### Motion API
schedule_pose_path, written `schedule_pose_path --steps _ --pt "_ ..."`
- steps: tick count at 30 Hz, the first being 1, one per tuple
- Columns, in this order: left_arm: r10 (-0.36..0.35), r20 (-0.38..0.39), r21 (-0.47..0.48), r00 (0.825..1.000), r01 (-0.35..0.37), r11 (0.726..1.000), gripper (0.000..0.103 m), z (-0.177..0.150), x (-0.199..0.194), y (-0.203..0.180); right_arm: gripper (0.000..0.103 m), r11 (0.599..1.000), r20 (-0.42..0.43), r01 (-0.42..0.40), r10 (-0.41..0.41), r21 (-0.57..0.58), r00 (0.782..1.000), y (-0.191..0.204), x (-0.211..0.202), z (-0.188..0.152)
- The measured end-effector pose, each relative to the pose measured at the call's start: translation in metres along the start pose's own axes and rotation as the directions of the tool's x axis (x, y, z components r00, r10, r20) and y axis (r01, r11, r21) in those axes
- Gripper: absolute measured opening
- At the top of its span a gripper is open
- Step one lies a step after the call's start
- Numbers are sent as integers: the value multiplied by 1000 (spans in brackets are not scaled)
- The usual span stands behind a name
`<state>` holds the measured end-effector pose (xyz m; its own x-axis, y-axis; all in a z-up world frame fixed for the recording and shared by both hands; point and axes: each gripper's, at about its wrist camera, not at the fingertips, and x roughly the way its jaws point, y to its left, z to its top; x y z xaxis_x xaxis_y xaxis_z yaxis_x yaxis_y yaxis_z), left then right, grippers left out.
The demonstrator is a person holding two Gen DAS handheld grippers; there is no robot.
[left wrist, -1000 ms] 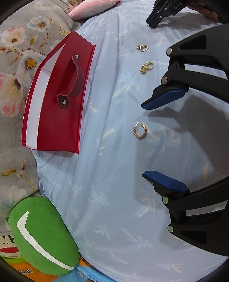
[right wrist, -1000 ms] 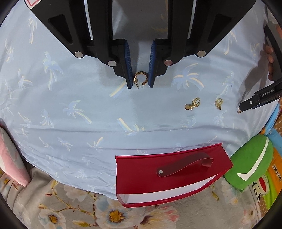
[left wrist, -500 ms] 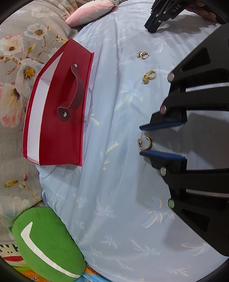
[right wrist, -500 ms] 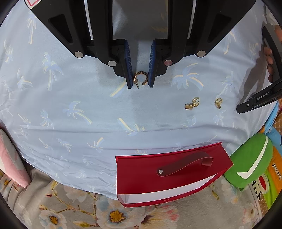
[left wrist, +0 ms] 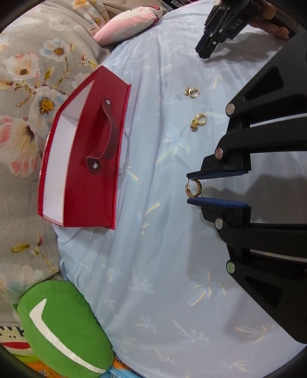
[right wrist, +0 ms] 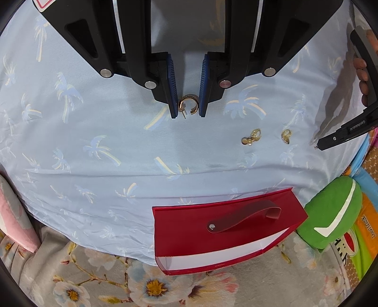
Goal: Organize jewelry
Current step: 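Lift and carry both gold hoop earrings into the red box, then open the left gripper in the box while the right gripper releases its hoop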
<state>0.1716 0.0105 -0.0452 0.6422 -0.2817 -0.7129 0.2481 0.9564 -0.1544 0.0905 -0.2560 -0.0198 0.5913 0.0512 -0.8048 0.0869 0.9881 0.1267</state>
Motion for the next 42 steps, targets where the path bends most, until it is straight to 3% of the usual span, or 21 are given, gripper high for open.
schedule_pose_path --steps 9,17,22,26,33,42 --pt "-26 89 29 996 23 999 14 25 -46 -8 16 998 95 -53 57 -40 994 19 -38 26" --pt "-39 181 92 983 22 995 14 78 -67 -23 16 991 209 -88 107 -98 972 31 -64 96" --pt "-50 240 120 969 22 992 14 132 -65 -32 16 989 230 -118 136 -93 964 30 -55 152" --pt "-69 259 141 963 33 989 15 173 -52 -43 16 988 206 -141 152 -67 967 24 -30 196" --pt "-73 253 159 965 33 987 15 239 6 -56 16 987 145 -162 159 8 977 6 37 257" --pt "-35 169 161 985 8 987 15 275 90 -71 16 996 91 -83 84 -11 992 1 106 290"
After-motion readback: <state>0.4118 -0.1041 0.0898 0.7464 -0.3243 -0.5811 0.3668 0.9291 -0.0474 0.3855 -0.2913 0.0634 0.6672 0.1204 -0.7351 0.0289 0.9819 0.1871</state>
